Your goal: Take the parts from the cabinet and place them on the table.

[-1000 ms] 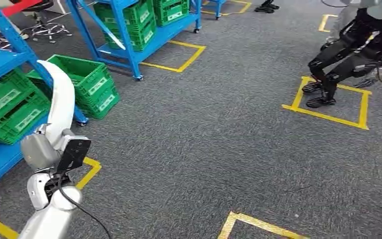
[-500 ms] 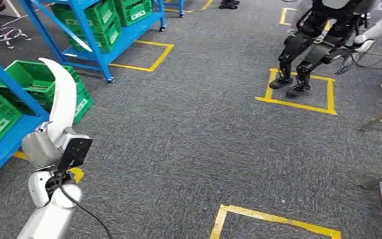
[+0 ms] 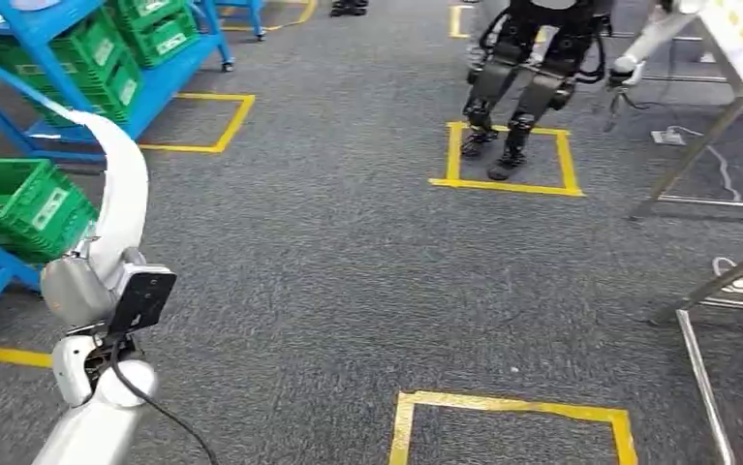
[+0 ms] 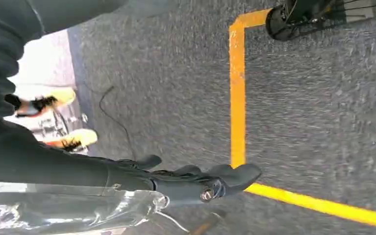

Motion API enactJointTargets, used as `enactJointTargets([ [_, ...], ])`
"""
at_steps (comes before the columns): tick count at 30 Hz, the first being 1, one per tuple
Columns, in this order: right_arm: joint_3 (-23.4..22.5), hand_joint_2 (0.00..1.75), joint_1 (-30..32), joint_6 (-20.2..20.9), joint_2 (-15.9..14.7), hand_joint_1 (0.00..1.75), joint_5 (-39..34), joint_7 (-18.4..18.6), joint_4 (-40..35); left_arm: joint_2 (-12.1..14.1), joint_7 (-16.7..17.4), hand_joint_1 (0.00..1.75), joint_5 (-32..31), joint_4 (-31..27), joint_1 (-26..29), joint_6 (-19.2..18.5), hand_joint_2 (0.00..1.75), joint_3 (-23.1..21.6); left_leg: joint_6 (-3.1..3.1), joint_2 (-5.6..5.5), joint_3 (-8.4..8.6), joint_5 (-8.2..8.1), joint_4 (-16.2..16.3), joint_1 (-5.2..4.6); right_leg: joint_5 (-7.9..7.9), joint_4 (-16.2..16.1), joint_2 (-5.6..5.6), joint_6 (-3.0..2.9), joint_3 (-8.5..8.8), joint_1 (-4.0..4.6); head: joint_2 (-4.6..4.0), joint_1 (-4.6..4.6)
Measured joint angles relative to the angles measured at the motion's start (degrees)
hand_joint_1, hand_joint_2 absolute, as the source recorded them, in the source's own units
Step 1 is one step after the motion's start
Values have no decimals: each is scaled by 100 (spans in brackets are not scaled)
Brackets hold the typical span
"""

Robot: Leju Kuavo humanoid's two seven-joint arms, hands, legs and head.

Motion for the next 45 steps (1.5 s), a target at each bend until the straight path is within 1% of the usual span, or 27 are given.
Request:
enactJointTargets([
  [4, 31, 175, 40, -2, -2, 0, 0, 13, 2, 0, -11, 175, -13, 0, -41, -22, 175, -9, 139, 153, 12, -21, -82, -16, 54, -3, 200, 121, -118, -45, 0, -2],
  [5, 42, 175, 59, -4, -18, 0, -15, 24, 11, -4, -2, 175, -79, -2, -73, -2, 175, -11, 180, 243, 19, 2, -99, 13, 25, 45, 89, 130, -140, -40, -2, -9],
  [6, 48, 175, 52, -4, -15, 0, -20, 31, 11, -11, 26, 175, -178, -2, -81, 18, 175, -24, 209, 265, 24, 0, -100, 9, -99, 214, -231, 160, -212, -4, 0, 57],
  [7, 55, 175, 26, -4, -15, 0, -24, 31, 11, -11, 44, 175, -282, -2, -79, 39, 175, -31, 234, 331, 25, -8, -100, -3, -318, 568, -415, 195, -384, -13, 0, 90],
  [9, 87, 175, -17, -4, -15, 0, -31, 31, 11, 4, 127, 175, -383, 0, -77, 48, 175, -28, 247, 479, 25, -17, -99, -21, -744, 1510, -542, 236, -839, -49, 0, 87],
  [10, 105, 175, -20, -4, -13, 0, -35, 37, 11, 9, 148, 175, -437, 2, -79, 55, 175, -31, 249, 550, 28, -22, -99, -25, -806, 1773, -555, 248, -967, -68, 0, 83],
  [11, 129, 175, -18, -4, -13, 0, -50, 44, 11, 11, 190, 175, -525, 4, -85, 81, 175, -35, 242, 617, 31, -29, -97, -26, -739, 1746, -560, 254, -948, -82, -2, 85],
  [13, 142, 175, -16, 0, -13, 0, -59, 55, 11, 11, 273, 175, -682, 4, -106, 127, 175, -52, 217, 733, 59, -53, -97, -25, -355, 1039, -610, 248, -559, -87, 0, 85],
  [14, 148, 175, -22, 0, -15, 0, -63, 57, 11, 11, 295, 175, -721, 7, -127, 133, 175, -66, 192, 793, 87, -71, -97, -24, -117, 457, -747, 243, -229, -86, 0, 90],
  [15, 157, 175, -38, 0, -13, 0, -63, 55, 11, 11, 304, 175, -730, 7, -149, 133, 175, -72, 164, 835, 109, -92, -97, -39, -85, 105, -991, 242, -45, -73, -2, 87],
  [19, 188, 175, -72, 11, -17, 0, -76, 61, 20, 17, 339, 175, -778, 18, -219, 136, 175, -109, 30, 1023, 144, -102, -136, -53, -78, 80, -760, 85, -74, 8, -2, 72],
  [20, 192, 175, -75, 11, -22, 0, -79, 61, 24, 9, 341, 175, -782, 17, -229, 136, 175, -111, -23, 1053, 163, -142, -135, -32, -55, 27, -692, 33, -20, -22, 0, 68],
  [22, 210, 175, -72, 11, -37, 0, -90, 68, 31, 18, 347, 175, -787, 24, -249, 142, 175, -114, -31, 613, 6, -421, 272, -23, -43, -5, -589, -22, 18, -43, -2, 31],
  [24, 223, 175, -95, 17, -35, 0, -85, 66, 31, 37, 348, 175, -787, 42, -231, 144, 175, -118, -33, 462, -495, -832, 1222, -29, -51, -5, -447, -65, 13, -39, -2, 7],
  [25, 227, 175, -91, 22, -35, 0, -83, 66, 31, 48, 348, 175, -787, 55, -226, 144, 175, -118, -29, 440, -691, -909, 1550, -38, -51, -5, -369, -65, 14, -37, -2, 0],
  [27, 232, 175, -75, 24, -35, 0, -83, 66, 31, 55, 348, 175, -787, 74, -229, 146, 175, -118, -15, 436, -735, -641, 1464, -38, -52, -3, -209, -63, 26, -40, -2, 0],
  [29, 234, 175, -74, 24, -35, 0, -87, 68, 31, 55, 348, 175, -787, 77, -231, 146, 175, -118, -3, 359, -353, -72, 598, -22, -58, 4, -40, -35, 52, -56, -2, 2],
  [30, 234, 175, -76, 24, -37, 0, -87, 66, 31, 55, 348, 175, -787, 77, -235, 146, 175, -118, -20, 127, -163, 103, 190, 11, -68, 12, 23, 0, 47, -59, -2, 2],
  [31, 234, 175, -96, 24, -37, 0, -85, 66, 31, 57, 348, 175, -787, 83, -237, 146, 175, -122, -15, -132, -51, 48, -72, 58, -88, 100, 99, 41, -12, -13, -2, -7],
  [35, 236, 175, -25, 24, -39, 0, -87, 66, 31, 44, 352, 175, -787, 96, -266, 146, 175, -122, 122, 106, -58, 38, -92, 37, -43, 21, 292, 182, -104, -89, -2, -24],
  [37, 236, 175, -29, 24, -44, 0, -92, 66, 33, 22, 352, 175, -789, 96, -267, 146, 175, -127, 195, 228, -19, 28, -109, 25, -251, 353, -323, 217, -243, -40, -2, 59],
  [38, 236, 175, -52, 26, -44, 0, -92, 68, 33, 28, 352, 175, -789, 98, -266, 146, 175, -122, 210, 297, -6, 18, -108, 11, -466, 773, -468, 243, -451, -46, -2, 59],
  [40, 238, 175, -74, 26, -42, 0, -90, 66, 31, 39, 358, 175, -787, 105, -259, 146, 175, -118, 232, 469, 10, -6, -107, -11, -831, 1723, -552, 269, -940, -75, -2, 59],
  [41, 238, 175, -70, 26, -42, 0, -85, 68, 31, 39, 358, 175, -789, 111, -258, 146, 175, -120, 227, 543, 23, -22, -107, -17, -817, 1885, -557, 279, -1038, -83, -2, 57],
  [42, 240, 175, -67, 26, -42, 0, -87, 66, 31, 39, 358, 175, -787, 118, -258, 146, 175, -120, 222, 605, 42, -39, -107, -19, -685, 1760, -560, 278, -975, -85, -2, 57],
  [44, 253, 175, -58, 20, -42, 0, -44, 68, 31, 37, 358, 175, -800, 120, -262, 146, 175, -120, 190, 725, 108, -110, -107, -19, -182, 808, -638, 260, -474, -81, 0, 59],
  [45, 280, 175, -62, 11, -42, 0, -9, 68, 31, 37, 356, 175, -807, 120, -263, 142, 175, -125, 163, 780, 159, -144, -107, -23, 14, 271, -825, 238, -165, -74, -2, 61],
])
